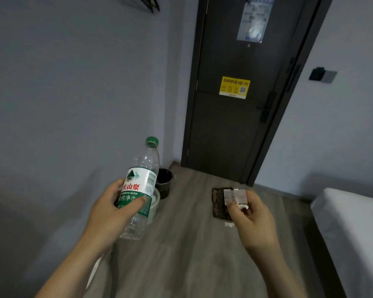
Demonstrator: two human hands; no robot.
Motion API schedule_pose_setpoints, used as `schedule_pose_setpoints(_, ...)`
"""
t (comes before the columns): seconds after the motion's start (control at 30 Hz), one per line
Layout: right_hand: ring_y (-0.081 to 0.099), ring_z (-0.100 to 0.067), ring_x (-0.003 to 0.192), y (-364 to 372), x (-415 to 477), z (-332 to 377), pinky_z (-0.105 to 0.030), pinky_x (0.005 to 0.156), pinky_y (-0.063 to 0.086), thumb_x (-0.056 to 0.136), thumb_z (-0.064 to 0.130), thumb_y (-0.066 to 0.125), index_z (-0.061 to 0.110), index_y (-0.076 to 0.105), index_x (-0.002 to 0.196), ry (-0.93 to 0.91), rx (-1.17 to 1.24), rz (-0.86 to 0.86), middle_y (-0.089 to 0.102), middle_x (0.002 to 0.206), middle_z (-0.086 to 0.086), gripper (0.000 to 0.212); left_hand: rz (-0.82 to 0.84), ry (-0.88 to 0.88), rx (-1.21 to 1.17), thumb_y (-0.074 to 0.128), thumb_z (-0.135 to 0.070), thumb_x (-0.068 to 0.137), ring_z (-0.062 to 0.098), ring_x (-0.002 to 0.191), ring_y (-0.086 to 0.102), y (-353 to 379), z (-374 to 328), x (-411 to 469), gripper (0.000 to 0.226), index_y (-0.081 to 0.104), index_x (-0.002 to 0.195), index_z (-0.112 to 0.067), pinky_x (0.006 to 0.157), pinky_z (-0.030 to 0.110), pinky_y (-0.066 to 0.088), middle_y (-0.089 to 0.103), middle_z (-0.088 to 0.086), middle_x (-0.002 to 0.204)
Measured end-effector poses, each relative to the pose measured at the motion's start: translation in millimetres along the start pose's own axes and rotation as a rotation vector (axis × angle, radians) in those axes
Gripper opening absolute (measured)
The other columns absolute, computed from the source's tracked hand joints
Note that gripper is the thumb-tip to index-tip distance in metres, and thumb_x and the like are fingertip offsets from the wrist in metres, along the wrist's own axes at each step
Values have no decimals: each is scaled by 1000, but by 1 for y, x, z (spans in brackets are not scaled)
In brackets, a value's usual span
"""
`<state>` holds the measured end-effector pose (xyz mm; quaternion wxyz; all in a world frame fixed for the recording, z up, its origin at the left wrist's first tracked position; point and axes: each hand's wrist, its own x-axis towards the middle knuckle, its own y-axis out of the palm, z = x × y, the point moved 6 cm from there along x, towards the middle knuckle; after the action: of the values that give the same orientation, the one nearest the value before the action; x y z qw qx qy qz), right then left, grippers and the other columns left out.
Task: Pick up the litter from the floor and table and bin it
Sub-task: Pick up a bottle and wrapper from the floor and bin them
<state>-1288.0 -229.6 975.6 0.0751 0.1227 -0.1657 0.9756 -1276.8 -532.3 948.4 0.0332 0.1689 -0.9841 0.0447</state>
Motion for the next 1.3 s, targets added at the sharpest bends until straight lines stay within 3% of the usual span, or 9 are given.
schedule_pose_setpoints(0.17, 61, -7, 69, 24, 80, -42, -16, 53, 46, 89, 20, 60, 30, 63, 83, 42, -63, 17, 67, 79, 13, 12, -10, -86, 27, 75, -50, 43, 9, 80, 72, 32, 27, 80, 58, 61, 100, -48, 70, 35, 57, 72, -18, 94)
schedule_pose_setpoints(0.3, 62, -8, 69, 38, 159, -80, -25, 58, 49, 90, 18, 61, 30, 63, 85, 53, -63, 41, 67, 79, 11, 12, -55, -100, 77, 70, -55, 41, 2, 78, 70, 64, 45, 146, 55, 59, 95, -53, 66, 28, 54, 71, -24, 92)
schedule_pose_setpoints(0.43, 63, -7, 70, 61, 247, -106, -22, 59, 50, 89, 17, 62, 27, 64, 85, 54, -37, 117, 67, 80, 13, 11, -126, -140, 85, 75, -43, 49, 8, 79, 71, 95, 53, 203, 46, 60, 92, -52, 69, 35, 57, 72, -16, 92)
schedule_pose_setpoints(0.6, 63, -3, 69, 97, 335, -126, -11, 55, 46, 89, 17, 62, 29, 64, 86, 71, -31, 256, 68, 78, 15, 13, -211, -187, 154, 80, -27, 67, 14, 85, 69, 111, 62, 267, 52, 58, 113, -36, 72, 33, 55, 70, -8, 100)
schedule_pose_setpoints(0.73, 62, -7, 67, 132, 381, -146, -11, 53, 44, 89, 20, 63, 25, 66, 86, 97, -31, 335, 68, 73, 5, 7, -265, -247, 161, 81, -22, 72, 16, 86, 69, 111, 90, 310, 41, 57, 97, -45, 80, 44, 57, 69, -12, 97)
schedule_pose_setpoints(0.87, 63, -7, 70, 175, 426, -172, -12, 54, 45, 90, 16, 62, 24, 65, 89, 162, -73, 437, 69, 77, 4, 9, -290, -289, 180, 80, -35, 66, 12, 86, 68, 105, 119, 360, 45, 56, 102, -45, 78, 38, 56, 69, -13, 98)
schedule_pose_setpoints(1.03, 63, -11, 70, 250, 490, -198, -12, 53, 45, 89, 13, 62, 26, 63, 85, 184, -148, 510, 69, 79, 2, 14, -343, -348, 185, 78, -24, 75, 4, 82, 66, 81, 165, 438, 43, 55, 107, -41, 65, 24, 49, 67, -16, 93)
schedule_pose_setpoints(1.17, 64, -12, 76, 320, 532, -217, -22, 65, 49, 89, 13, 62, 23, 64, 87, 210, -210, 568, 68, 82, 1, 11, -336, -424, 196, 77, -22, 76, -2, 78, 63, 61, 198, 502, 43, 53, 107, -39, 58, 16, 45, 65, -17, 89)
schedule_pose_setpoints(1.3, 64, -11, 79, 392, 563, -241, -13, 62, 47, 88, 12, 63, 23, 64, 91, 261, -231, 623, 69, 87, 4, 11, -304, -504, 223, 77, -22, 75, -2, 77, 62, 38, 229, 553, 44, 52, 108, -39, 58, 16, 45, 64, -17, 89)
